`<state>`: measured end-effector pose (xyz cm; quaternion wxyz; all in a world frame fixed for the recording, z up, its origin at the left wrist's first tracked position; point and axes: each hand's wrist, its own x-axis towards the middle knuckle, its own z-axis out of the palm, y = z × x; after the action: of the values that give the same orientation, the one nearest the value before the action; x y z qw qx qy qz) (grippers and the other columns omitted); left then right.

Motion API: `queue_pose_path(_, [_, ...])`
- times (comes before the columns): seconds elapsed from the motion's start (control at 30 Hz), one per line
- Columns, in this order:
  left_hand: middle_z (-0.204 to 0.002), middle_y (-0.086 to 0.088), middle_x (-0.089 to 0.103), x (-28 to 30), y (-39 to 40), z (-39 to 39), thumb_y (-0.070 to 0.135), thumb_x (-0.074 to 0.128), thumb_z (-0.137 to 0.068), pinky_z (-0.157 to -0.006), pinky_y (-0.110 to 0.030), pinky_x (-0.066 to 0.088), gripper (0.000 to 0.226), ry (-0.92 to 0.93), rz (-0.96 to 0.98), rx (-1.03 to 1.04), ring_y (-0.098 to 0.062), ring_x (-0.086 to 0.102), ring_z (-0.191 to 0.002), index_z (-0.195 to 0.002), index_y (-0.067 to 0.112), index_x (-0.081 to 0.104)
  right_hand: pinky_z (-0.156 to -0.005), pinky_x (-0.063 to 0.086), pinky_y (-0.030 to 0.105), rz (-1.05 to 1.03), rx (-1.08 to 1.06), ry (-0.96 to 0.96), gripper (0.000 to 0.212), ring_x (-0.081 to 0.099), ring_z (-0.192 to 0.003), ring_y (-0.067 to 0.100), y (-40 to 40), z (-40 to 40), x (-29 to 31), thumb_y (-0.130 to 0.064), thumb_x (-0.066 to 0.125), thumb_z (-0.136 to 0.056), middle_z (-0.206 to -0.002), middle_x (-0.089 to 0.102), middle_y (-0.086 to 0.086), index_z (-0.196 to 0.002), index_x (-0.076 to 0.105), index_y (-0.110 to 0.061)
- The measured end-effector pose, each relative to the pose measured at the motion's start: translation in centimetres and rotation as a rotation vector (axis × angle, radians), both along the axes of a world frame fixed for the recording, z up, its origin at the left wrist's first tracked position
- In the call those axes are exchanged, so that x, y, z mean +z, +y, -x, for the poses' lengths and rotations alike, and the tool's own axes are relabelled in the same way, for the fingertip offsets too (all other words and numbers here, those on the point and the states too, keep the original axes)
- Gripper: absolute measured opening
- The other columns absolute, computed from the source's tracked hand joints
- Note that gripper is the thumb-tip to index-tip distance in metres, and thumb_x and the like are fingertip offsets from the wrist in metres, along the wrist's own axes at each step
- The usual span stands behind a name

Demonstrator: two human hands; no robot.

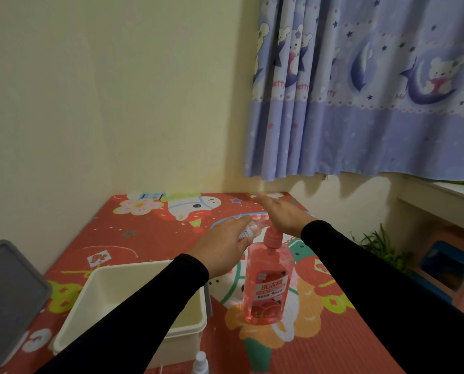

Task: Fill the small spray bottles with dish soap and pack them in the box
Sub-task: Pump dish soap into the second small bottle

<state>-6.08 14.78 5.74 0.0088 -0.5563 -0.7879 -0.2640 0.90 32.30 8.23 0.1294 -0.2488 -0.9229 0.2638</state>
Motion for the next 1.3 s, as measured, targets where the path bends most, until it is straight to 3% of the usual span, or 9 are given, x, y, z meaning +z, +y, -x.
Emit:
queue_pose_path(0.2, [-0.126,0.002,0.055,0.4,0.1,0.1,0.029,0.05,-0.099,-0.084,-0.022,0.032,0.032,-0.065,-0.086,-0.028,-0.017,0.05,-0.114,-0.13,0.025,0.048,-0.115,0.029,0.038,0.019,0.001,0.099,0.062,0.042,-0.135,0.017,-0.6,-0.6,1.2,-0.056,0.02,-0.097,-0.146,0.048,0.002,-0.137,0.052,-0.021])
queue_pose_path(0.37, [-0.104,0.003,0.057,0.1,-0.1,0.3,0.031,0.052,-0.097,-0.065,-0.022,0.035,0.018,-0.123,-0.106,-0.029,-0.015,0.052,-0.088,-0.114,0.026,0.05,-0.108,0.036,0.036,-0.015,-0.031,0.208,0.06,0.049,-0.128,0.021,-1.1,-1.0,1.4,-0.053,0.023,-0.099,-0.138,0.056,0.005,-0.13,0.058,-0.015])
queue_pose_path(0.5, [-0.104,0.002,0.057,-0.3,-0.4,0.6,0.033,0.052,-0.096,-0.069,-0.027,0.041,0.019,-0.175,-0.107,-0.012,-0.018,0.055,-0.089,-0.114,0.026,0.049,-0.101,0.042,0.041,-0.035,-0.078,0.273,0.059,0.057,-0.114,0.027,-1.4,-1.2,1.6,-0.051,0.026,-0.099,-0.12,0.065,0.012,-0.115,0.064,-0.008])
queue_pose_path(0.57, [-0.104,0.004,0.057,-0.4,-0.7,0.6,0.035,0.052,-0.097,-0.065,-0.023,0.038,0.017,-0.191,-0.112,-0.014,-0.016,0.054,-0.088,-0.112,0.028,0.048,-0.1,0.043,0.043,-0.026,-0.09,0.298,0.06,0.058,-0.111,0.028,-1.5,-1.5,1.7,-0.052,0.027,-0.099,-0.117,0.066,0.012,-0.111,0.065,-0.008])
queue_pose_path(0.63, [-0.106,0.005,0.056,-0.5,-0.9,0.5,0.034,0.051,-0.097,-0.065,-0.022,0.036,0.019,-0.202,-0.112,-0.016,-0.015,0.054,-0.09,-0.114,0.027,0.048,-0.101,0.042,0.044,-0.022,-0.093,0.307,0.061,0.057,-0.111,0.028,-1.6,-1.7,2.0,-0.053,0.026,-0.098,-0.117,0.066,0.013,-0.111,0.064,-0.007])
queue_pose_path(0.77, [-0.116,0.004,0.056,-0.7,-1.5,0.4,0.031,0.052,-0.097,-0.079,-0.026,0.039,0.031,-0.228,-0.114,-0.004,-0.015,0.055,-0.101,-0.127,0.024,0.046,-0.102,0.042,0.045,-0.04,-0.089,0.308,0.063,0.057,-0.113,0.03,-2.2,-2.3,2.5,-0.054,0.026,-0.098,-0.118,0.065,0.015,-0.113,0.063,-0.005])
queue_pose_path(0.93, [-0.115,0.003,0.058,-0.8,-2.6,0.4,0.031,0.053,-0.096,-0.083,-0.03,0.046,0.033,-0.26,-0.143,0.015,-0.016,0.057,-0.101,-0.128,0.025,0.047,-0.096,0.044,0.045,-0.145,-0.057,0.298,0.057,0.059,-0.105,0.03,-3.4,-3.7,2.5,-0.048,0.027,-0.101,-0.108,0.067,0.015,-0.112,0.061,-0.003])
queue_pose_path(1.17, [-0.112,0.002,0.061,-0.3,-5.3,-0.4,0.03,0.056,-0.095,-0.086,-0.034,0.048,0.034,-0.273,-0.191,0.041,-0.018,0.06,-0.1,-0.127,0.023,0.047,-0.087,0.038,0.03,-0.282,-0.036,0.298,0.046,0.057,-0.112,0.024,-4.7,-5.8,1.9,-0.043,0.029,-0.102,-0.12,0.064,0.007,-0.119,0.06,-0.015])
queue_pose_path(1.3, [-0.108,0.003,0.063,-0.6,-7.4,-0.9,0.03,0.059,-0.094,-0.079,-0.029,0.048,0.031,-0.3,-0.23,0.078,-0.017,0.061,-0.099,-0.122,0.021,0.049,-0.103,0.035,0.032,-0.347,-0.05,0.304,0.049,0.047,-0.13,0.021,-6.5,-7.4,1.3,-0.043,0.031,-0.101,-0.141,0.052,0.004,-0.137,0.051,-0.016])
